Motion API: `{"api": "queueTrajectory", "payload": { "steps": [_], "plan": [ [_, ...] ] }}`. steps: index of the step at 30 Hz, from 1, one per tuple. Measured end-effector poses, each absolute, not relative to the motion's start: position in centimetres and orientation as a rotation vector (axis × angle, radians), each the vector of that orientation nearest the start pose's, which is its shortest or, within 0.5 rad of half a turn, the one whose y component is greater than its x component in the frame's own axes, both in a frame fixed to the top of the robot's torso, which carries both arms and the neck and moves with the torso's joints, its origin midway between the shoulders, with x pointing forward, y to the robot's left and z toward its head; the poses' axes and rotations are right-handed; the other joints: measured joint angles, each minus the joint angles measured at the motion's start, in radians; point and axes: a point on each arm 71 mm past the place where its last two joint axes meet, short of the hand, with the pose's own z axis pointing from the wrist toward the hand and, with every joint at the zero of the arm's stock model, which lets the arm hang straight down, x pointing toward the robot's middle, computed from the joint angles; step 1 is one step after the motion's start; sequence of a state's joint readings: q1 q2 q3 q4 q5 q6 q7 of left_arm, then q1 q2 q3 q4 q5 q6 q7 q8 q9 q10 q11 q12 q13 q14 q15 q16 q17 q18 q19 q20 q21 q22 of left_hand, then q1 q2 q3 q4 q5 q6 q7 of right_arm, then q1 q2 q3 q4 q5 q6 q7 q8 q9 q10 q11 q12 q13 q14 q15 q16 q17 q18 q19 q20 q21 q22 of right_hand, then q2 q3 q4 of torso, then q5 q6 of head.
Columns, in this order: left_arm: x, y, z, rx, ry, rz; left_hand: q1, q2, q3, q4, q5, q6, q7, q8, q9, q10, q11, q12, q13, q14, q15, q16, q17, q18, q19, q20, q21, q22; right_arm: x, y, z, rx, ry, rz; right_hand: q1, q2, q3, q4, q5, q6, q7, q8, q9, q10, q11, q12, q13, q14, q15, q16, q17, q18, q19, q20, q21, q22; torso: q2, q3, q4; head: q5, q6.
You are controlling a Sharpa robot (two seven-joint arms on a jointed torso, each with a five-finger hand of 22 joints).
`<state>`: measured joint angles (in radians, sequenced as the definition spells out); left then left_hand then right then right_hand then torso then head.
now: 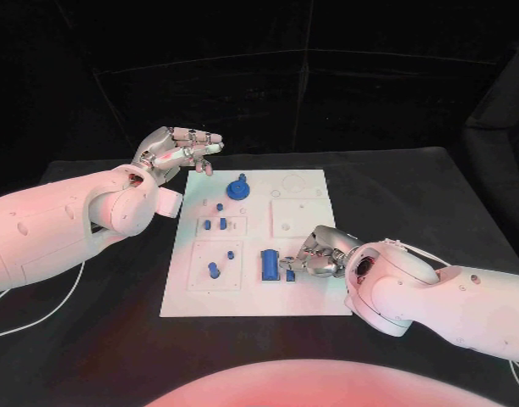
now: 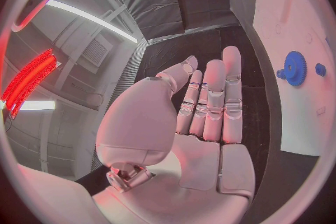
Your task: Assemble the parts on the task board
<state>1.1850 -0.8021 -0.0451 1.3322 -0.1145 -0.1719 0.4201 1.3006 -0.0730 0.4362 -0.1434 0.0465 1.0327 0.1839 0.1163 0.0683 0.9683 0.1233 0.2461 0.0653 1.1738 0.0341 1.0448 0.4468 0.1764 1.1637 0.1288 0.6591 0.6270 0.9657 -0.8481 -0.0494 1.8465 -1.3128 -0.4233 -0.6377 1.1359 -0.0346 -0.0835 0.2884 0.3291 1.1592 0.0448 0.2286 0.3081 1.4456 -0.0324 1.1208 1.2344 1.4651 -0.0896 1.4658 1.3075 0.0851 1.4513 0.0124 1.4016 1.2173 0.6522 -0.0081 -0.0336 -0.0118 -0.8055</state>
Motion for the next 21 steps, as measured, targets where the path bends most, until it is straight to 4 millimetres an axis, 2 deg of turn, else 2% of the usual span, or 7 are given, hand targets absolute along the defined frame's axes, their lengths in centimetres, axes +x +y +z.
{"api": "queueTrajectory", "payload": {
  "steps": [7,11,16,21],
  "plan": [
    [51.65,23.94,-19.59,-0.99,1.449,-1.516,0.0,0.0,-0.003,-0.003,0.0,0.0,0.0,0.004,0.0,0.0,0.0,0.0,0.0,0.0,0.0,0.0,0.0,0.0,0.0,0.0,0.0,0.0,36.99,-14.92,-26.36,0.311,2.04,0.568,0.011,0.011,-0.007,-0.006,0.007,0.0,0.0,0.0,0.003,0.002,-0.002,-0.003,0.0,0.0,0.0,0.0,0.0,0.0,0.0,0.0,0.0,0.001,-0.001,-0.0004,0.0,0.0,0.0],
    [51.65,23.95,-19.59,-0.99,1.45,-1.516,0.0,0.0,-0.003,-0.003,0.0,0.0,0.0,0.004,0.0,0.0,0.0,0.0,0.0,0.0,0.0,0.0,0.0,0.0,0.0,0.0,0.0,0.0,37.08,-15.29,-26.38,0.299,2.036,0.555,0.043,0.006,-0.02,-0.019,0.004,0.0,0.0,0.0,0.008,0.002,-0.002,-0.006,0.0,0.0,0.0,0.0,0.0,0.0,0.0,0.0,0.0,0.002,-0.001,-0.0005,0.0,-0.001,0.001],
    [51.66,23.94,-19.6,-0.991,1.45,-1.516,0.0,0.0,-0.003,-0.003,0.0,0.0,0.0,0.004,0.0,0.0,0.0,0.0,0.0,0.0,0.0,0.0,0.0,0.0,0.0,0.0,0.0,0.0,37.13,-15.33,-26.49,0.266,2.046,0.544,0.106,0.004,-0.024,-0.061,-0.057,0.0,0.0,0.0,0.014,0.002,-0.002,-0.01,-0.002,0.0,0.0,0.0,0.0,0.0,0.0,0.0,0.0,0.0,-0.001,-0.0006,0.0004,-0.003,0.002],
    [51.66,23.94,-19.6,-0.991,1.45,-1.516,0.0,0.0,-0.003,-0.003,0.0,0.0,0.0,0.004,0.0,0.0,0.0,0.0,0.0,0.0,0.0,0.0,0.0,0.0,0.0,0.0,0.0,0.0,37.09,-14.92,-26.52,0.217,2.054,0.545,0.119,0.002,-0.035,-0.072,-0.086,-0.004,0.004,0.0,0.016,0.002,-0.002,-0.015,-0.002,0.0,0.0,0.0,0.0,0.0,0.0,0.0,0.0,-0.001,0.0,-0.001,0.0012,-0.003,0.002]
  ]
}}
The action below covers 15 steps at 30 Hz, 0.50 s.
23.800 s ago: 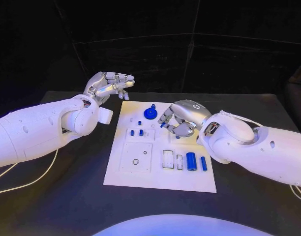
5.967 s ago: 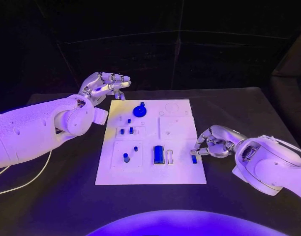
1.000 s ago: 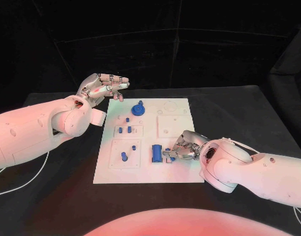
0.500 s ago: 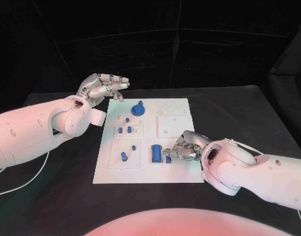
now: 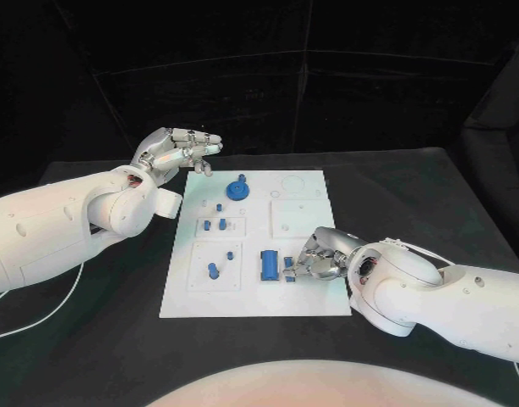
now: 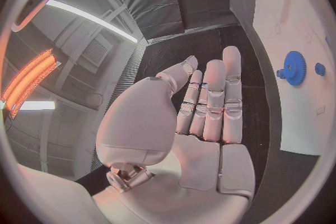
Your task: Assemble the parts on the task board
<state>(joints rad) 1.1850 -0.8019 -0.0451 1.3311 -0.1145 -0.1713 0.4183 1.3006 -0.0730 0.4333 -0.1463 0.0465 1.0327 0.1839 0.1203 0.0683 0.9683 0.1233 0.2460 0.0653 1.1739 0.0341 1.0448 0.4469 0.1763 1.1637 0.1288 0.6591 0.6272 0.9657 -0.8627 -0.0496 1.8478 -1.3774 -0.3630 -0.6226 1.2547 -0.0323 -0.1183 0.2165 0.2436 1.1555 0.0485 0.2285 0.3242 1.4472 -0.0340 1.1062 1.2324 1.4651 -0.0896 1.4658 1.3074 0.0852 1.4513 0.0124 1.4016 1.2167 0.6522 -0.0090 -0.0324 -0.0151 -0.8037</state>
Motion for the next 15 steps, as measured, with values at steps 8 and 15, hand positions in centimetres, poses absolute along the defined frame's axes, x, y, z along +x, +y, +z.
{"api": "queueTrajectory", "payload": {
  "steps": [8,15],
  "plan": [
    [51.7,24.0,-19.6,-0.991,1.451,-1.515,0.0,0.0,0.0,0.0,0.0,0.0,0.0,0.0,0.0,-0.004,0.004,0.0,0.0,0.0,0.0,0.0,0.0,0.0,0.0,0.0,0.0,0.0,37.5,-14.8,-26.9,0.167,2.06,0.527,0.005,0.005,-0.003,-0.003,-0.01,0.0,0.0,0.0,0.002,0.0,0.0,0.0,0.0,0.0,0.0,0.0,0.0,0.0,0.0,0.0,0.0,0.001,0.0,-0.0003,0.0002,0.001,-0.002],
    [51.7,23.9,-19.6,-0.992,1.453,-1.514,0.0,0.0,0.0,0.0,0.0,0.0,0.0,0.0,0.0,-0.004,0.004,0.0,0.0,0.0,0.0,0.0,0.0,0.0,0.0,0.0,0.0,0.0,38.5,-15.1,-27.3,0.153,2.054,0.506,0.014,0.014,-0.005,-0.009,-0.017,0.005,-0.004,0.011,0.009,0.0,0.0,0.0,0.0,0.0,0.0,0.0,0.0,0.0,0.0,0.0,0.0,0.004,0.0,-0.0003,0.0019,0.006,-0.003]
  ]
}}
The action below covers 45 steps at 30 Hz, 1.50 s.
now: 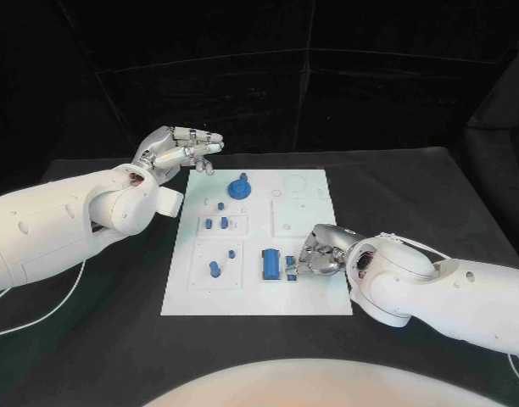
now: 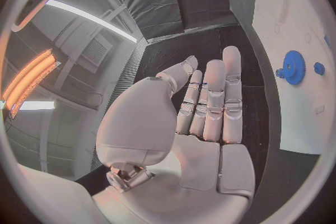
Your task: Assemble the parts on the task board
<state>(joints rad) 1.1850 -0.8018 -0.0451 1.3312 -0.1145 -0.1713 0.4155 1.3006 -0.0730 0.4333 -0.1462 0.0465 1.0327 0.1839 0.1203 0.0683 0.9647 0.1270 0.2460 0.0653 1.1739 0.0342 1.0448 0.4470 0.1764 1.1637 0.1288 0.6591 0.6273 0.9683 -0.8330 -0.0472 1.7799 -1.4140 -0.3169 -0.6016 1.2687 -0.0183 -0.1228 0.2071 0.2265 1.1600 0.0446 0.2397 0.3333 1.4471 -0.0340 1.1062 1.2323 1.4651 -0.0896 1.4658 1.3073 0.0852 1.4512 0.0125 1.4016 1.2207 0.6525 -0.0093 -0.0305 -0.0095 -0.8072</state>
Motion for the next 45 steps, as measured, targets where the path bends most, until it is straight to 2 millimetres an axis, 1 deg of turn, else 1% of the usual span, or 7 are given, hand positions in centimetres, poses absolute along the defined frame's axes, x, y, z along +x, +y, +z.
{"api": "queueTrajectory", "payload": {
  "steps": [14,21,23,26,35,38,45],
  "plan": [
    [51.7,24.1,-19.7,-0.995,1.453,-1.508,0.0,0.0,0.0,0.0,0.0,0.0,0.0,0.0,0.0,0.0,0.0,0.0,0.0,0.0,0.0,0.0,0.0,0.0,0.0,0.0,0.0,-0.001,37.8,-15.5,-26.6,0.184,2.004,0.612,-0.048,-0.008,-0.067,0.041,-0.052,-0.032,0.012,-0.017,-0.001,-0.013,0.013,-0.028,-0.013,0.0,0.0,-0.017,-0.005,0.0,-0.007,0.007,-0.01,-0.025,-0.003,0.0012,-0.0043,0.003,0.01],
    [51.8,24.1,-19.9,-0.996,1.456,-1.501,-0.002,0.002,-0.004,0.004,0.0,0.0,0.0,0.0,0.0,0.0,0.0,0.005,0.0,0.0,0.0,0.0,-0.002,0.0,0.0,0.0,0.0,-0.002,38.6,-17.4,-25.5,0.305,1.937,0.749,0.007,0.011,-0.074,0.02,-0.049,-0.119,0.044,-0.061,-0.012,-0.087,0.04,-0.181,-0.114,-0.001,0.018,-0.096,-0.134,0.001,-0.073,0.025,-0.1,-0.173,-0.008,-0.0009,-0.0037,-0.005,0.025],
    [51.8,24.1,-20.1,-0.997,1.457,-1.497,-0.007,0.007,-0.009,0.009,0.0,0.0,0.0,0.0,0.0,0.0,0.0,0.009,0.0,0.0,0.0,0.0,-0.003,0.0,0.0,0.0,0.0,-0.002,39.4,-17.8,-25.2,0.345,1.92,0.802,0.043,0.024,-0.066,0.0,-0.05,-0.136,0.053,-0.068,-0.014,-0.139,0.045,-0.289,-0.189,-0.006,0.027,-0.155,-0.224,0.027,-0.117,0.029,-0.166,-0.28,-0.01,-0.0014,-0.0033,-0.007,0.029],
    [51.9,24.2,-20.4,-1.005,1.454,-1.489,-0.015,0.012,-0.02,0.02,0.0,0.0,0.0,0.002,0.0,0.0,0.0,0.016,0.001,-0.002,0.002,0.0,-0.006,0.0,-0.004,0.004,-0.007,-0.007,41.6,-18.9,-24.5,0.451,1.865,0.907,0.105,0.049,-0.056,-0.036,-0.044,-0.161,0.071,-0.078,-0.019,-0.264,0.064,-0.523,-0.352,-0.101,0.043,-0.398,-0.541,0.084,-0.267,0.044,-0.402,-0.612,-0.016,-0.0033,-0.0032,-0.014,0.041],
    [52.5,24.6,-21.5,-1.072,1.428,-1.481,-0.043,0.015,-0.106,0.061,0.003,-0.025,0.007,0.004,-0.001,0.005,0.009,0.025,-0.002,-0.23,0.044,-0.291,-0.159,0.0,-0.218,0.046,-0.24,-0.149,48.4,-22.8,-23.6,0.803,1.606,1.132,0.2,0.071,-0.053,-0.106,-0.029,-0.236,0.152,-0.154,-0.087,-0.459,0.178,-0.942,-0.781,-0.455,0.19,-1.104,-1.024,0.086,-0.541,0.17,-0.946,-0.981,-0.047,-0.0145,-0.0062,-0.024,0.111],
    [52.8,24.6,-21.6,-1.103,1.41,-1.485,-0.043,0.015,-0.131,0.075,0.008,-0.047,0.014,-0.009,-0.002,0.005,0.028,-0.003,-0.002,-0.303,0.087,-0.469,-0.242,-0.002,-0.34,0.082,-0.368,-0.232,50.0,-23.2,-23.3,0.869,1.526,1.179,0.185,0.086,-0.062,-0.155,-0.031,-0.226,0.161,-0.174,-0.137,-0.412,0.188,-1.019,-0.946,-0.417,0.204,-1.25,-1.144,0.094,-0.502,0.211,-1.093,-1.082,-0.053,-0.0167,-0.0085,-0.026,0.135],
    [53.8,24.5,-22.4,-1.175,1.355,-1.48,-0.026,0.031,-0.188,0.088,0.004,-0.066,0.023,-0.043,-0.002,-0.007,0.05,-0.071,-0.002,-0.314,0.126,-0.707,-0.346,-0.013,-0.454,0.145,-0.505,-0.343,52.3,-22.9,-23.2,0.941,1.408,1.272,0.14,0.12,-0.064,-0.226,-0.032,-0.221,0.166,-0.174,-0.203,-0.389,0.193,-1.039,-1.095,-0.352,0.211,-1.361,-1.236,0.094,-0.426,0.216,-1.2,-1.152,-0.067,-0.0182,-0.0104,-0.021,0.164]
  ]
}}
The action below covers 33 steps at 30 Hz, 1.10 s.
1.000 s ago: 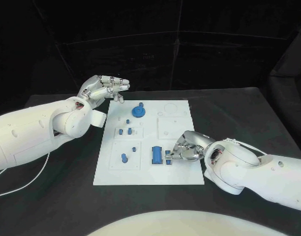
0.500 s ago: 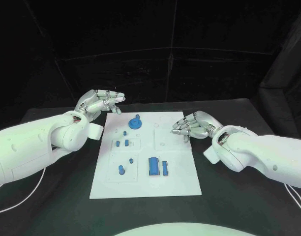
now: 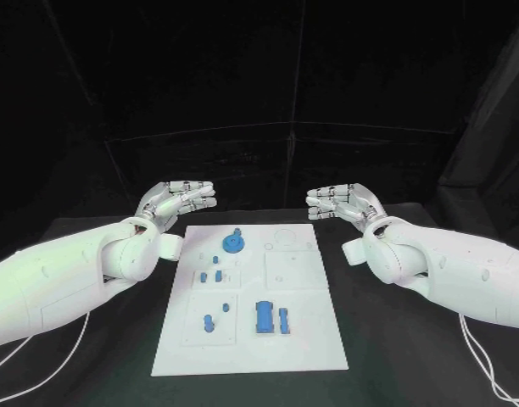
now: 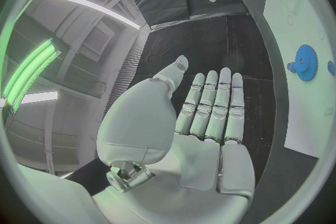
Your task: Assemble the parts on the task board
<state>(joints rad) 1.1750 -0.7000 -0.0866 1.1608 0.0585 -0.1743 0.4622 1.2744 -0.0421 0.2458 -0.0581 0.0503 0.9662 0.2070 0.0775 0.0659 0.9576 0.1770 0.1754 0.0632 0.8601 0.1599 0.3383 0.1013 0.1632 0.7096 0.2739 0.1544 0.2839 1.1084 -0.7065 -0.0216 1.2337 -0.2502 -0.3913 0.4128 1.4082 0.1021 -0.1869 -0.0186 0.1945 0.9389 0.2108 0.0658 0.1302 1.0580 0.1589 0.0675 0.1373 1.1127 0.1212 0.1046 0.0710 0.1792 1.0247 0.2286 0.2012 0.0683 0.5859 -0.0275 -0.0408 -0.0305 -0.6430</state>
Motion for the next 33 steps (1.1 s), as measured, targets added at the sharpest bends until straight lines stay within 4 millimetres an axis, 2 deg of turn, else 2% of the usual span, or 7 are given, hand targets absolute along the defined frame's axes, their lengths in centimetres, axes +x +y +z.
{"api": "queueTrajectory", "payload": {
  "steps": [4,8,15,19,24,26,33],
  "plan": [
    [54.1,24.3,-22.6,-1.191,1.338,-1.478,-0.016,0.013,-0.021,0.01,0.0,-0.022,-0.005,-0.011,-0.005,-0.017,0.0,-0.021,-0.004,0.002,0.004,-0.054,-0.023,0.016,-0.005,0.002,-0.011,-0.025,52.7,-22.8,-23.2,0.95,1.387,1.293,-0.034,0.007,0.003,-0.016,-0.001,-0.003,-0.005,-0.003,-0.017,0.002,-0.002,-0.004,-0.031,0.017,-0.007,-0.018,-0.01,0.0,0.012,-0.01,-0.017,-0.006,-0.004,0.0021,0.0015,0.0,0.011],
    [53.8,24.3,-22.8,-1.196,1.344,-1.477,-0.212,0.029,-0.057,0.032,-0.025,-0.168,-0.036,-0.043,-0.034,-0.162,-0.028,-0.046,-0.032,-0.131,-0.023,-0.101,-0.061,-0.003,-0.114,-0.039,-0.035,-0.066,52.4,-22.8,-23.3,0.954,1.391,1.292,-0.251,-0.014,0.031,0.0,-0.032,-0.148,-0.036,-0.033,-0.035,-0.165,-0.027,-0.036,-0.064,-0.158,-0.025,-0.06,-0.039,-0.013,-0.149,-0.043,-0.047,-0.036,-0.006,0.0035,0.004,0.004,0.012],
    [52.5,22.9,-23.0,-1.215,1.349,-1.485,-0.476,0.038,-0.103,0.05,-0.038,-0.366,-0.079,-0.065,-0.056,-0.359,-0.065,-0.077,-0.053,-0.313,-0.057,-0.16,-0.088,-0.026,-0.262,-0.098,-0.075,-0.12,50.6,-21.1,-23.2,0.991,1.385,1.331,-0.536,-0.073,0.069,0.013,-0.072,-0.343,-0.079,-0.052,-0.096,-0.386,-0.06,-0.056,-0.114,-0.394,-0.087,-0.088,-0.061,-0.04,-0.366,-0.089,-0.085,-0.058,-0.03,0.0196,0.0287,0.027,0.039],
    [51.0,21.7,-23.2,-1.231,1.344,-1.469,-0.605,0.04,-0.126,0.055,-0.043,-0.463,-0.099,-0.068,-0.061,-0.456,-0.087,-0.12,-0.058,-0.4,-0.091,-0.188,-0.095,-0.04,-0.334,-0.126,-0.113,-0.147,48.8,-19.7,-22.9,1.04,1.361,1.351,-0.664,-0.087,0.084,0.014,-0.09,-0.431,-0.099,-0.058,-0.113,-0.485,-0.094,-0.057,-0.125,-0.5,-0.104,-0.094,-0.066,-0.056,-0.462,-0.11,-0.102,-0.063,-0.037,0.0246,0.0363,0.03,0.042],
    [48.9,20.0,-23.4,-1.25,1.337,-1.434,-0.713,0.041,-0.144,0.055,-0.043,-0.544,-0.126,-0.07,-0.063,-0.537,-0.129,-0.148,-0.06,-0.475,-0.125,-0.212,-0.098,-0.055,-0.395,-0.15,-0.134,-0.169,47.1,-18.9,-22.7,1.11,1.323,1.334,-0.793,-0.095,0.123,0.017,-0.124,-0.518,-0.124,-0.058,-0.122,-0.584,-0.129,-0.061,-0.132,-0.606,-0.113,-0.096,-0.068,-0.071,-0.56,-0.13,-0.148,-0.065,-0.04,0.0266,0.0391,0.03,0.043],
    [48.1,19.5,-23.2,-1.254,1.326,-1.408,-0.758,0.042,-0.157,0.057,-0.043,-0.578,-0.148,-0.07,-0.063,-0.57,-0.143,-0.156,-0.06,-0.506,-0.136,-0.223,-0.098,-0.063,-0.421,-0.16,-0.136,-0.178,46.6,-18.8,-22.6,1.138,1.304,1.319,-0.842,-0.097,0.141,0.018,-0.143,-0.55,-0.148,-0.058,-0.124,-0.622,-0.138,-0.061,-0.132,-0.646,-0.115,-0.096,-0.069,-0.072,-0.596,-0.145,-0.164,-0.066,-0.041,0.0268,0.0397,0.03,0.043],
    [46.5,18.9,-23.0,-1.257,1.287,-1.319,-0.889,0.042,-0.216,0.058,-0.047,-0.677,-0.189,-0.073,-0.064,-0.669,-0.166,-0.164,-0.062,-0.596,-0.153,-0.27,-0.099,-0.118,-0.495,-0.208,-0.146,-0.234,46.2,-18.9,-22.6,1.189,1.263,1.267,-0.982,-0.101,0.168,0.018,-0.177,-0.648,-0.19,-0.062,-0.128,-0.729,-0.152,-0.061,-0.135,-0.762,-0.119,-0.1,-0.069,-0.135,-0.702,-0.201,-0.187,-0.067,-0.042,0.0273,0.0407,0.03,0.043]
  ]
}}
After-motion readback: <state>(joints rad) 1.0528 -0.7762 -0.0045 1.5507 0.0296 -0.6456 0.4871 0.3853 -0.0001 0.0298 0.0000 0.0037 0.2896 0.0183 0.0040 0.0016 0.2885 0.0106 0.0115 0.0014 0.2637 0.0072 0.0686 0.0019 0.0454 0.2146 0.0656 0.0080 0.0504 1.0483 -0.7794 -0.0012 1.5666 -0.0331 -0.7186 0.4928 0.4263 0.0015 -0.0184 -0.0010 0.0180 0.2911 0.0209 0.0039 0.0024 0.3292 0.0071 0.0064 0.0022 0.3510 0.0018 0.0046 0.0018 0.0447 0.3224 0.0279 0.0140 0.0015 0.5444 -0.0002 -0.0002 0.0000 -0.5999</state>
